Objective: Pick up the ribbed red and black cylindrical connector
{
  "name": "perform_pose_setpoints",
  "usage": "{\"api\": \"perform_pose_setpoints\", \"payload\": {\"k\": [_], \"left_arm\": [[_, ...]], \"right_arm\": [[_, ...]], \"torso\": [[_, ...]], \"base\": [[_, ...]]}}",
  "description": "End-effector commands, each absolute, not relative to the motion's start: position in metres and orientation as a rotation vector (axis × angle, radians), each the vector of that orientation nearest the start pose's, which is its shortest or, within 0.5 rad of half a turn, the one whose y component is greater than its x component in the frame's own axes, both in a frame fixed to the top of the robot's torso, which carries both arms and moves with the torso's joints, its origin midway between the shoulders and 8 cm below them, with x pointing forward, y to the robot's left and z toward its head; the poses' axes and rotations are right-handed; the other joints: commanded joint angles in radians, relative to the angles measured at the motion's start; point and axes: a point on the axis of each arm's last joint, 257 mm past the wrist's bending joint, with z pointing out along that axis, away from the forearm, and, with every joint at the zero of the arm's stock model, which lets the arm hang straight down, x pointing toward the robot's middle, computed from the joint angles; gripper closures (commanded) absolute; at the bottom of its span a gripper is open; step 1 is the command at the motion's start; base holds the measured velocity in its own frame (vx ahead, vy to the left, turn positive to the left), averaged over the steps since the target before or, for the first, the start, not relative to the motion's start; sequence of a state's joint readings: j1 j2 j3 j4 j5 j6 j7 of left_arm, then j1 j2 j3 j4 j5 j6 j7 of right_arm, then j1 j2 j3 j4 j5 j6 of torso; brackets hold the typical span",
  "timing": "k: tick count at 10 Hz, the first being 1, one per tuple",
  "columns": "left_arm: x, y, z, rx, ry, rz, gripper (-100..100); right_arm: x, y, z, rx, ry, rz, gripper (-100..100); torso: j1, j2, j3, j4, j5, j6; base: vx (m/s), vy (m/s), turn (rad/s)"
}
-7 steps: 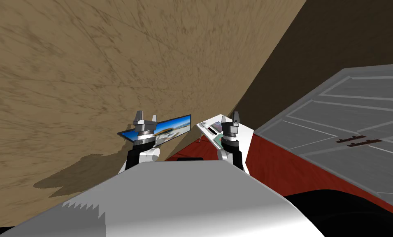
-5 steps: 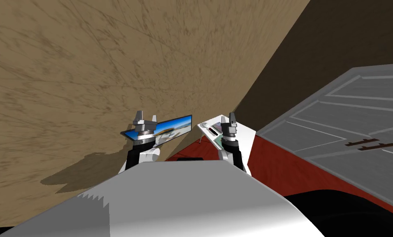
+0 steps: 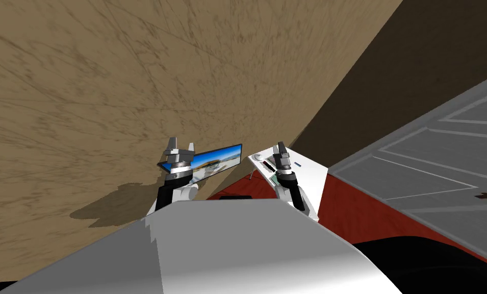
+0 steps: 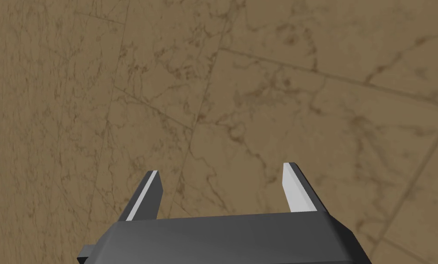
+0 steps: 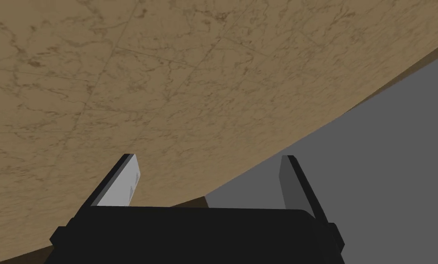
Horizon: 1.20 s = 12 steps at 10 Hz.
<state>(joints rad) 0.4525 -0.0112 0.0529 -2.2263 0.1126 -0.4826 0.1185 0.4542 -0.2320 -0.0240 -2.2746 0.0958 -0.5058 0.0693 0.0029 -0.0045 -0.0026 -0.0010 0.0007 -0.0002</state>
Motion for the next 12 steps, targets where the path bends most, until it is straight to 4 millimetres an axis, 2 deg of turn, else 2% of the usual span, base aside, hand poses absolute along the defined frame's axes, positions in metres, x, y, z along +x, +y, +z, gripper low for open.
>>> {"api": "perform_pose_setpoints", "payload": {"k": [1,10,12], "left_arm": [[0.355,0.310,0.013,-0.795,0.505,-1.439,0],[0.355,0.310,0.013,-0.795,0.505,-1.439,0],[0.355,0.310,0.013,-0.795,0.505,-1.439,0]], "right_arm": [[0.355,-0.247,0.027,0.292,0.873,1.134,-100],[0.377,-0.265,-0.004,0.021,1.082,0.913,-100],[0.384,-0.276,-0.021,-0.040,1.155,0.837,-100]], "torso": [[0.000,0.000,0.000,0.000,0.000,0.000],[-0.001,0.000,0.000,0.000,0.000,0.000],[-0.003,0.002,0.001,0.000,-0.001,0.000]], "base": [[0.066,0.049,0.130],[0.057,0.027,0.123],[0.043,-0.004,0.126]]}}
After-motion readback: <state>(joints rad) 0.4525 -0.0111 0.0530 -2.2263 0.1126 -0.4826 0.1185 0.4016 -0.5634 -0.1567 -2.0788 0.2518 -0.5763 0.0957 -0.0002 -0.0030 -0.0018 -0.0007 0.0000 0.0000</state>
